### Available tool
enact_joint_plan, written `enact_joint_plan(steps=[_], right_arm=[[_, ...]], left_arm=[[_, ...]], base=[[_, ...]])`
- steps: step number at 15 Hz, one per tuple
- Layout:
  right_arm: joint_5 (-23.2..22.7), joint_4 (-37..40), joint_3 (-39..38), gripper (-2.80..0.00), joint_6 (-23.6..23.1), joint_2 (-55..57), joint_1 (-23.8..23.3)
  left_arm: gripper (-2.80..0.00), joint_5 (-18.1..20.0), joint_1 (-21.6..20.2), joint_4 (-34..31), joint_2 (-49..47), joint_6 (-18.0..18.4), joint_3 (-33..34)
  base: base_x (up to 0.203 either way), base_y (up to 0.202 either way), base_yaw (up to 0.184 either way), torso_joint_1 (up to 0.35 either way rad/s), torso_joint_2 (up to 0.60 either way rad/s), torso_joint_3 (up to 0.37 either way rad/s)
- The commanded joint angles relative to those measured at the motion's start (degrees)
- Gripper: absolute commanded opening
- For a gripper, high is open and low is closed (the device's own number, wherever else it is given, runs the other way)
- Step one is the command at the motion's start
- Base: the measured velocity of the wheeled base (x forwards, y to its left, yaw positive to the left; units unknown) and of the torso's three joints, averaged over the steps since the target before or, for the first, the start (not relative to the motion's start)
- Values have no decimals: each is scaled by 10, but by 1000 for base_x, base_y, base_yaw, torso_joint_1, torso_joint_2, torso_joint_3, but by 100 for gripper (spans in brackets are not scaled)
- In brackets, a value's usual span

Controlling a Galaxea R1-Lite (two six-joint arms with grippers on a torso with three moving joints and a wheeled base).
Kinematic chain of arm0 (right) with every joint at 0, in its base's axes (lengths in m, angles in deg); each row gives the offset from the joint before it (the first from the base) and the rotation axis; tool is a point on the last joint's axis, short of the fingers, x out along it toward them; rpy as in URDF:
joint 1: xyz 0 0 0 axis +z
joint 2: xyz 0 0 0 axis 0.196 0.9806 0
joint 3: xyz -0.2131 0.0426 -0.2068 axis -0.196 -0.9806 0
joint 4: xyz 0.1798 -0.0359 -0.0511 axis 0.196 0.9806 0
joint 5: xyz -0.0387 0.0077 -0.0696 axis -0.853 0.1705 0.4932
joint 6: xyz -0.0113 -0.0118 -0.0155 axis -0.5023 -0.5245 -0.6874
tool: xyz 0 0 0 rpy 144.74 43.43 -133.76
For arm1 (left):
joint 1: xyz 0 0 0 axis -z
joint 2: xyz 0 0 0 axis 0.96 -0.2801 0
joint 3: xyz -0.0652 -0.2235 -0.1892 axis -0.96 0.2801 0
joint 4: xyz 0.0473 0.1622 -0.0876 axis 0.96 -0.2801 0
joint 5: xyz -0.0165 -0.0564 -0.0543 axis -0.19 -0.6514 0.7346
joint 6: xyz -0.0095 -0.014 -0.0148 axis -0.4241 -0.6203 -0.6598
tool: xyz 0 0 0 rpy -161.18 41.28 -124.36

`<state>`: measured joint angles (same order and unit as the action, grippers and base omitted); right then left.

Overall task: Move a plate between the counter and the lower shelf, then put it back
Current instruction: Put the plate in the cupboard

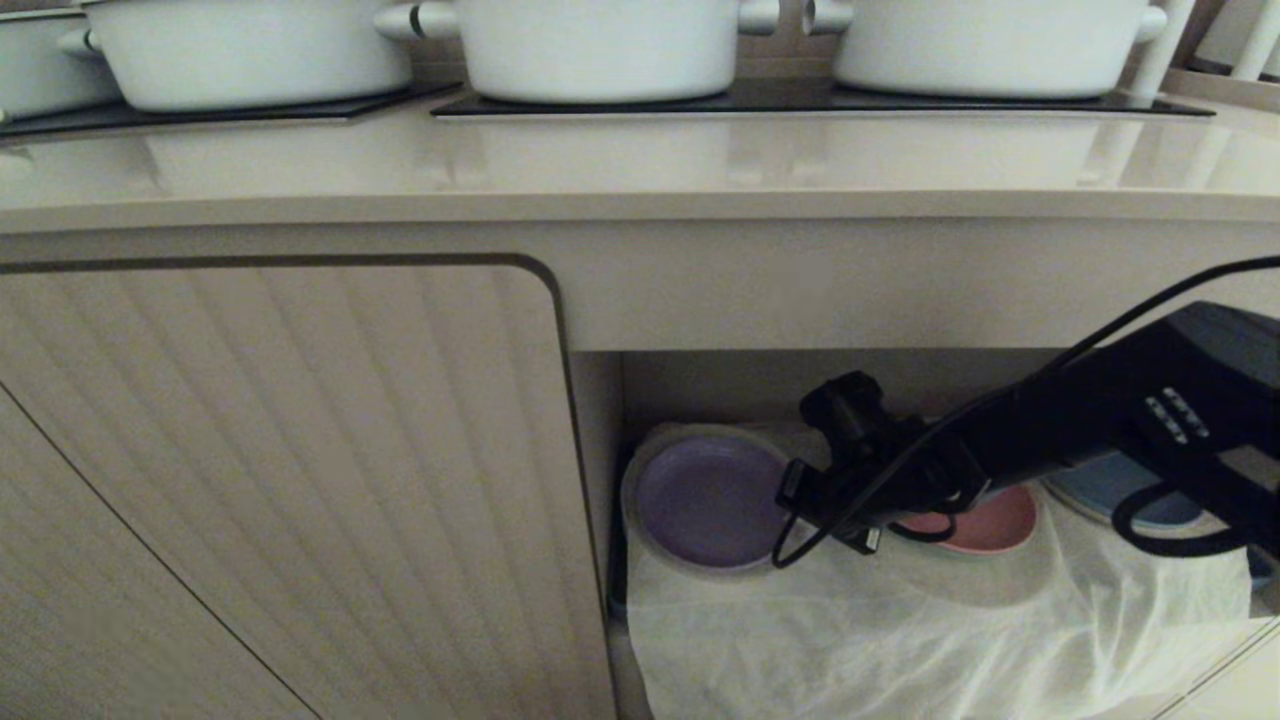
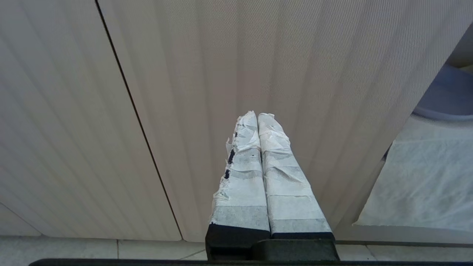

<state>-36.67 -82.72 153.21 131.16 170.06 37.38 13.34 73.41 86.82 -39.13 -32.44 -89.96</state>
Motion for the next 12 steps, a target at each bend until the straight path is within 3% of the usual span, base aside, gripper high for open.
enact_joint_plan(steps=[1,4,5,12], right_arm=[[0,-1,5,-280,3,5,0],[0,0,5,-280,3,6,0],[0,-2,5,0,3,6,0],[0,-2,-11,0,3,-14,2]], left_arm=[[-280,0,0,0,-1,0,0],[-280,0,0,0,-1,0,0],[-280,0,0,0,-1,0,0],[-280,0,0,0,-1,0,0]], base=[[0,0,0,0,0,0],[0,0,0,0,0,0],[0,0,0,0,0,0],[0,0,0,0,0,0]])
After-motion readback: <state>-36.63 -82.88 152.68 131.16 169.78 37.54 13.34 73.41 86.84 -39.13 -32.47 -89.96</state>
